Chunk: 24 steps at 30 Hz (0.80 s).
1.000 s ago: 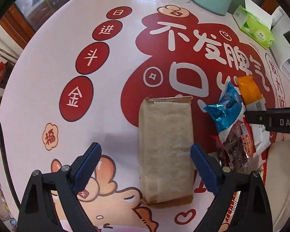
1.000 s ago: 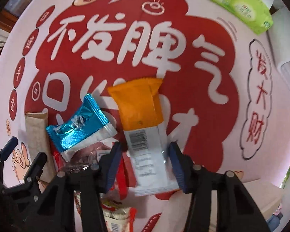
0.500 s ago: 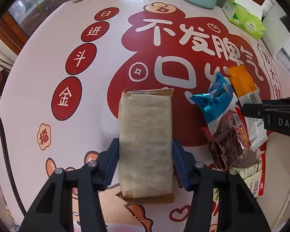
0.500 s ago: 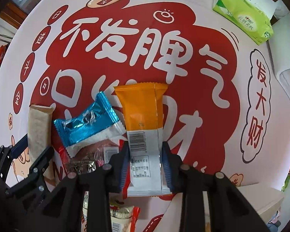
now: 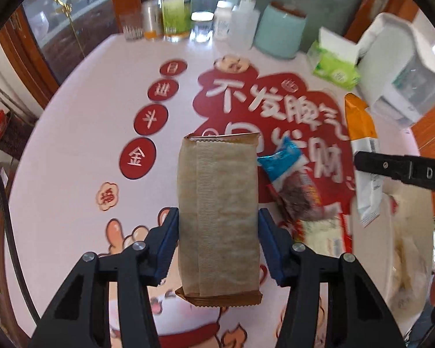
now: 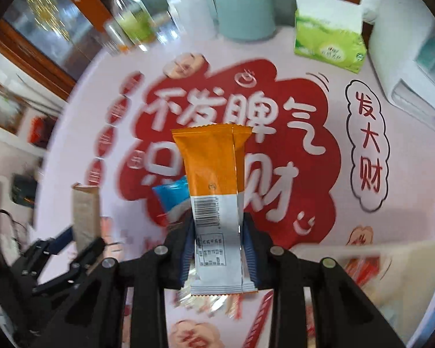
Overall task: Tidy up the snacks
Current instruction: 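Carry both bars into the white tray and open both tools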
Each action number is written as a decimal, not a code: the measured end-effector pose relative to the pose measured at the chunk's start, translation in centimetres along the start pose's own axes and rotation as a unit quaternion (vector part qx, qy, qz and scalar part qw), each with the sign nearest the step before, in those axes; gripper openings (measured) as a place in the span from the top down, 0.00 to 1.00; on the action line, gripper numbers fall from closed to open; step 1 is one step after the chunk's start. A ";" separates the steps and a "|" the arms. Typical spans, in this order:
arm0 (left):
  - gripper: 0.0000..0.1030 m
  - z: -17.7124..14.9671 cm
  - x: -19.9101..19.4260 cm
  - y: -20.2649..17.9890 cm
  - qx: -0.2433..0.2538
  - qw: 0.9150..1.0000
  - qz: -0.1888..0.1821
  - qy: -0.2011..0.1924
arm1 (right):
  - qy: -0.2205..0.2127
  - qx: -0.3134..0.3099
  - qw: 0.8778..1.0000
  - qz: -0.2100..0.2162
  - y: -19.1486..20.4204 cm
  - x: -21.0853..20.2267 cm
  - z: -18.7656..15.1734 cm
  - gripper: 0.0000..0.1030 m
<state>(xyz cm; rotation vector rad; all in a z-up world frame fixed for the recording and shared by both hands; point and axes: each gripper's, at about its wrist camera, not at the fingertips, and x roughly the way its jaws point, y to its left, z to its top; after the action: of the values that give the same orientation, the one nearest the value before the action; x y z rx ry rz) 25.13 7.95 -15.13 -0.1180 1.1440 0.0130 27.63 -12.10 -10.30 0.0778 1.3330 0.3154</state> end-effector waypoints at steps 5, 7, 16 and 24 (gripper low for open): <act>0.50 -1.9 -5.5 -0.9 0.028 0.999 -0.012 -0.038 | -0.064 0.001 0.997 0.048 1.8 -5.3 -5.0 0.70; 0.50 -2.8 -7.3 -1.9 0.043 0.998 -0.015 -0.054 | -0.084 0.003 0.995 0.060 2.2 -6.4 -6.3 0.70; 0.50 -5.5 -13.9 -9.1 0.104 0.989 -0.055 -0.090 | -0.189 0.018 0.979 0.067 -0.3 -15.4 -13.7 0.70; 0.49 -7.0 -17.4 -18.2 0.164 0.976 -0.082 -0.115 | -0.245 0.037 0.969 0.018 -6.8 -22.2 -18.3 0.69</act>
<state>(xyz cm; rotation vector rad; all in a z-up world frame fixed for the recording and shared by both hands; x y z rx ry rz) 12.85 -9.92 -0.63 0.0826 0.8894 -0.3014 6.82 -26.85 4.60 0.2274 0.8532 0.2558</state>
